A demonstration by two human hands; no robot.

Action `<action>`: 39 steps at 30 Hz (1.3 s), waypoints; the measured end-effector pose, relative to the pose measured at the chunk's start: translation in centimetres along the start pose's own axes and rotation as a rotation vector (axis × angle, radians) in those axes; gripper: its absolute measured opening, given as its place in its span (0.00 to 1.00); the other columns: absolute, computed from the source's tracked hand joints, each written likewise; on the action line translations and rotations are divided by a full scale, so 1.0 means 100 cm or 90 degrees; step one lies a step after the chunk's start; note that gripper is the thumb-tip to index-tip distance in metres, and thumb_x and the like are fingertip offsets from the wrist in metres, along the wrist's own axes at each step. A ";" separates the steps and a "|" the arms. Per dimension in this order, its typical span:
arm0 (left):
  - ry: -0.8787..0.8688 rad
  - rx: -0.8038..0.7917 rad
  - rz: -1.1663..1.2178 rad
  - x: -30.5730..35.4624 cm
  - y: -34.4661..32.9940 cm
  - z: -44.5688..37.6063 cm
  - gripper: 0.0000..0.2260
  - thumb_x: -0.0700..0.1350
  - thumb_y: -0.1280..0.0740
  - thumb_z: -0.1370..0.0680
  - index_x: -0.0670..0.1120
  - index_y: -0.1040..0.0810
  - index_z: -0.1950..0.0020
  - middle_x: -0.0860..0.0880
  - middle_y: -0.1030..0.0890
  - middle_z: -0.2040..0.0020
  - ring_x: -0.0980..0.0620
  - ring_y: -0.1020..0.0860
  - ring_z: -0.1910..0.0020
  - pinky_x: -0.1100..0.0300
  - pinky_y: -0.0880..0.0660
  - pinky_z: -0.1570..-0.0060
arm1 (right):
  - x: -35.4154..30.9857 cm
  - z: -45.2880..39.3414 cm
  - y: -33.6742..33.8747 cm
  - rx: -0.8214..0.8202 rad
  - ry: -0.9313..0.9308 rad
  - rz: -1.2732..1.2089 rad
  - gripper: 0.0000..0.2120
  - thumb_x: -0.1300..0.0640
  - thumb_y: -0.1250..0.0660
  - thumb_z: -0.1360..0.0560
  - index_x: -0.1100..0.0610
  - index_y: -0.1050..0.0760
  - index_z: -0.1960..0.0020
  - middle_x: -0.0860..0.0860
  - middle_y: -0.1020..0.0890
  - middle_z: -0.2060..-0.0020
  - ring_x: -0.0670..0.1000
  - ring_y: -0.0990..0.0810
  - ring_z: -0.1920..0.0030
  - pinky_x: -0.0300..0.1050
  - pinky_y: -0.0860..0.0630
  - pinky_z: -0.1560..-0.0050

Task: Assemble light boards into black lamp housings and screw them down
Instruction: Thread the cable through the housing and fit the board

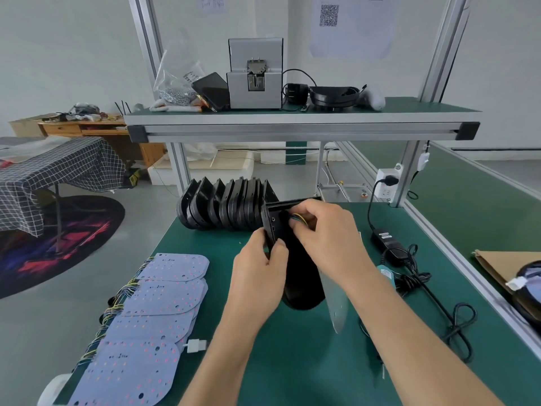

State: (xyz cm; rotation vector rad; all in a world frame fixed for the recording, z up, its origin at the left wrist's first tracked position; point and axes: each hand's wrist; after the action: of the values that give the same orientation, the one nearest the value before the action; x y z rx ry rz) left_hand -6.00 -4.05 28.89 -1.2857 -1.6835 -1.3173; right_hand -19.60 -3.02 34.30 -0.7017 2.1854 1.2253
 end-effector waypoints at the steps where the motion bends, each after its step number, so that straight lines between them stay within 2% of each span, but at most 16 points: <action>1: -0.013 0.026 -0.023 0.001 -0.001 0.001 0.06 0.52 0.39 0.18 0.55 0.26 0.54 0.55 0.20 0.64 0.55 0.26 0.69 0.67 0.31 0.71 | 0.000 0.001 -0.001 0.013 -0.008 0.000 0.06 0.57 0.28 0.21 0.52 0.15 0.46 0.44 0.13 0.56 0.49 0.16 0.53 0.51 0.21 0.45; 5: -0.069 0.083 -0.044 0.012 -0.007 0.007 0.08 0.49 0.38 0.16 0.48 0.29 0.53 0.51 0.22 0.66 0.56 0.24 0.60 0.68 0.30 0.68 | 0.002 0.004 -0.004 0.063 -0.021 0.005 0.05 0.53 0.28 0.21 0.52 0.15 0.48 0.47 0.13 0.56 0.53 0.16 0.52 0.54 0.21 0.47; 8: -0.114 0.072 -0.066 0.015 -0.010 0.007 0.09 0.48 0.38 0.16 0.45 0.31 0.53 0.51 0.23 0.65 0.52 0.25 0.60 0.58 0.32 0.67 | 0.000 0.006 -0.006 0.080 -0.013 0.022 0.05 0.54 0.29 0.21 0.52 0.15 0.47 0.47 0.14 0.53 0.53 0.17 0.51 0.54 0.22 0.48; 10: -0.132 0.051 -0.075 0.013 -0.010 0.007 0.09 0.48 0.38 0.16 0.47 0.33 0.53 0.51 0.23 0.65 0.51 0.26 0.62 0.56 0.34 0.68 | -0.001 0.007 -0.005 0.086 -0.014 0.015 0.05 0.54 0.29 0.21 0.52 0.15 0.48 0.47 0.15 0.53 0.53 0.17 0.51 0.54 0.22 0.48; 13: -0.143 0.016 -0.085 0.011 -0.008 0.009 0.10 0.48 0.38 0.16 0.54 0.36 0.56 0.54 0.25 0.66 0.53 0.27 0.65 0.63 0.34 0.69 | -0.002 0.007 -0.004 0.088 -0.014 0.015 0.04 0.54 0.28 0.21 0.53 0.16 0.51 0.47 0.14 0.56 0.54 0.18 0.54 0.56 0.23 0.48; 16: -0.144 0.042 -0.064 0.010 -0.007 0.008 0.12 0.46 0.37 0.16 0.55 0.36 0.57 0.55 0.24 0.68 0.56 0.26 0.66 0.70 0.34 0.70 | -0.005 0.007 -0.001 0.036 -0.026 0.002 0.06 0.53 0.31 0.19 0.49 0.14 0.49 0.44 0.15 0.56 0.53 0.18 0.50 0.58 0.24 0.42; 19: -0.128 0.060 -0.040 0.009 -0.006 0.005 0.11 0.45 0.37 0.16 0.55 0.34 0.57 0.62 0.21 0.61 0.59 0.26 0.66 0.72 0.33 0.69 | -0.006 0.009 -0.002 -0.069 -0.029 0.040 0.10 0.50 0.36 0.16 0.43 0.16 0.41 0.38 0.25 0.55 0.46 0.23 0.44 0.60 0.31 0.31; 22: -0.106 0.046 -0.022 0.007 -0.009 0.004 0.07 0.47 0.38 0.16 0.51 0.29 0.55 0.58 0.20 0.61 0.55 0.27 0.68 0.70 0.32 0.70 | 0.002 0.015 -0.002 -0.039 -0.010 0.050 0.12 0.53 0.37 0.15 0.45 0.17 0.37 0.39 0.23 0.50 0.44 0.24 0.39 0.61 0.38 0.25; 24: -0.077 0.055 -0.003 0.004 -0.008 0.003 0.08 0.49 0.39 0.16 0.52 0.27 0.54 0.58 0.20 0.61 0.54 0.27 0.67 0.69 0.31 0.69 | 0.008 0.023 -0.001 0.062 0.033 -0.033 0.11 0.56 0.34 0.17 0.49 0.16 0.38 0.42 0.17 0.47 0.43 0.21 0.41 0.57 0.32 0.28; 26: -0.045 0.057 0.022 0.000 -0.005 0.001 0.09 0.50 0.40 0.16 0.55 0.26 0.56 0.59 0.20 0.63 0.57 0.27 0.67 0.69 0.31 0.69 | 0.018 0.029 0.002 0.133 0.060 -0.060 0.10 0.58 0.32 0.18 0.50 0.15 0.40 0.41 0.16 0.46 0.42 0.22 0.41 0.44 0.28 0.33; 28: -0.022 0.055 0.057 -0.003 -0.002 -0.001 0.11 0.52 0.40 0.17 0.57 0.27 0.58 0.59 0.23 0.67 0.58 0.30 0.70 0.68 0.32 0.70 | 0.033 0.034 0.006 0.115 0.050 -0.052 0.10 0.59 0.31 0.19 0.50 0.15 0.41 0.40 0.18 0.43 0.43 0.23 0.38 0.31 0.32 0.36; 29: -0.017 0.052 0.071 -0.004 -0.001 -0.002 0.11 0.53 0.40 0.17 0.59 0.27 0.60 0.59 0.25 0.69 0.58 0.32 0.70 0.67 0.33 0.71 | 0.041 0.036 0.009 0.087 0.047 -0.051 0.11 0.59 0.31 0.19 0.50 0.15 0.40 0.40 0.20 0.41 0.43 0.24 0.36 0.30 0.33 0.35; 31: -0.008 0.047 0.087 -0.005 0.000 -0.003 0.13 0.53 0.40 0.17 0.60 0.29 0.63 0.60 0.29 0.72 0.58 0.34 0.72 0.68 0.35 0.73 | 0.055 0.040 0.013 0.019 0.073 -0.030 0.14 0.61 0.31 0.19 0.50 0.17 0.36 0.39 0.22 0.37 0.44 0.25 0.33 0.36 0.33 0.31; 33: 0.001 0.062 0.091 -0.006 0.001 -0.003 0.15 0.51 0.40 0.17 0.60 0.29 0.64 0.60 0.29 0.72 0.58 0.35 0.72 0.70 0.35 0.74 | 0.064 0.044 0.014 -0.018 0.138 0.067 0.17 0.60 0.30 0.19 0.49 0.19 0.32 0.40 0.23 0.34 0.47 0.28 0.31 0.49 0.32 0.29; 35: 0.010 0.077 0.084 -0.008 0.000 -0.004 0.16 0.51 0.40 0.17 0.59 0.31 0.65 0.60 0.30 0.72 0.58 0.35 0.73 0.69 0.36 0.75 | 0.065 0.047 0.013 -0.013 0.203 0.211 0.18 0.51 0.31 0.21 0.47 0.20 0.31 0.41 0.23 0.33 0.53 0.30 0.29 0.57 0.33 0.33; 39: 0.006 0.096 0.053 -0.007 -0.003 -0.005 0.14 0.51 0.39 0.17 0.55 0.30 0.63 0.60 0.26 0.71 0.58 0.33 0.73 0.67 0.33 0.72 | 0.052 0.054 0.000 -0.015 0.208 0.317 0.30 0.32 0.34 0.28 0.49 0.21 0.33 0.47 0.22 0.36 0.57 0.28 0.33 0.56 0.32 0.40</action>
State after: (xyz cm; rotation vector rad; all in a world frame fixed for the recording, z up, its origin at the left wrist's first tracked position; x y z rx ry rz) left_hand -6.13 -4.70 28.34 -1.2445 -1.6707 -1.1240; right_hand -22.27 0.80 28.45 -0.3921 2.7319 1.4573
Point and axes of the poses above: each hand's wrist, its own z-axis away from the middle knuckle, its own y-axis out of the back of the hand, x = y × z
